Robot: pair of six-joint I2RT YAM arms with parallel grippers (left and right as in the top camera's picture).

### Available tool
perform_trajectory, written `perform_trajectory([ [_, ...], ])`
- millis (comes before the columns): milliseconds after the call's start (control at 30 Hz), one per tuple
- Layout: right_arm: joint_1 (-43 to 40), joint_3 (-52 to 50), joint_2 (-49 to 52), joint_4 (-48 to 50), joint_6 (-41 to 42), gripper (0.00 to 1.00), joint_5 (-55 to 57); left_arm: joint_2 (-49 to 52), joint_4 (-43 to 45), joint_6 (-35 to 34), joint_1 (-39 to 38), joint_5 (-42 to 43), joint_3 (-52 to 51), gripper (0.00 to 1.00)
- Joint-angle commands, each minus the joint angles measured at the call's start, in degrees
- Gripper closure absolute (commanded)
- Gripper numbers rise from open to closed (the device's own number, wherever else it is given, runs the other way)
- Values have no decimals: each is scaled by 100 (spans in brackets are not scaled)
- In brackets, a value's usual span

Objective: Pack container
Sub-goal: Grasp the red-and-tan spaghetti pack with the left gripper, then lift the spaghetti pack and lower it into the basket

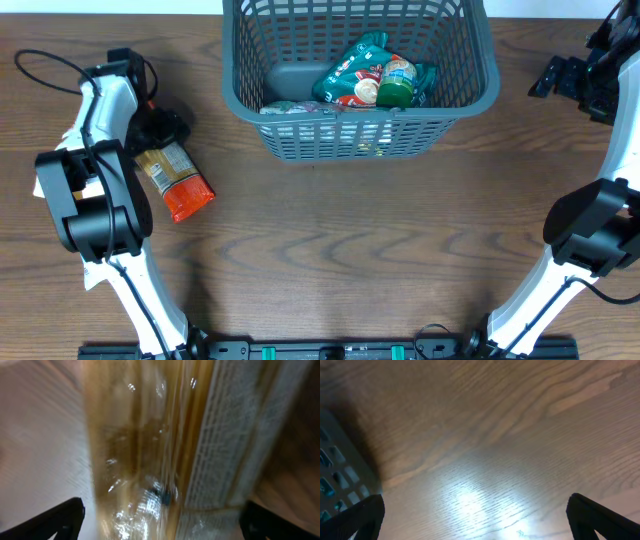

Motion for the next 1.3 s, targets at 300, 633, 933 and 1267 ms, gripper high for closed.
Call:
perform_trajectory([
  [300,11,-11,-2,-57,-101,1,39,-7,463,621,2,50,-330,2],
  [633,4,-11,-2,-68,-234,1,39,-7,343,619,0,765,-330,60],
  [933,4,-11,-2,-122,-415,1,37,-380,-190,627,0,931,-223,81],
  [1267,7,-11,-2,-144,-472,1,35,-2356,-1038,992,-59,946,503,94],
])
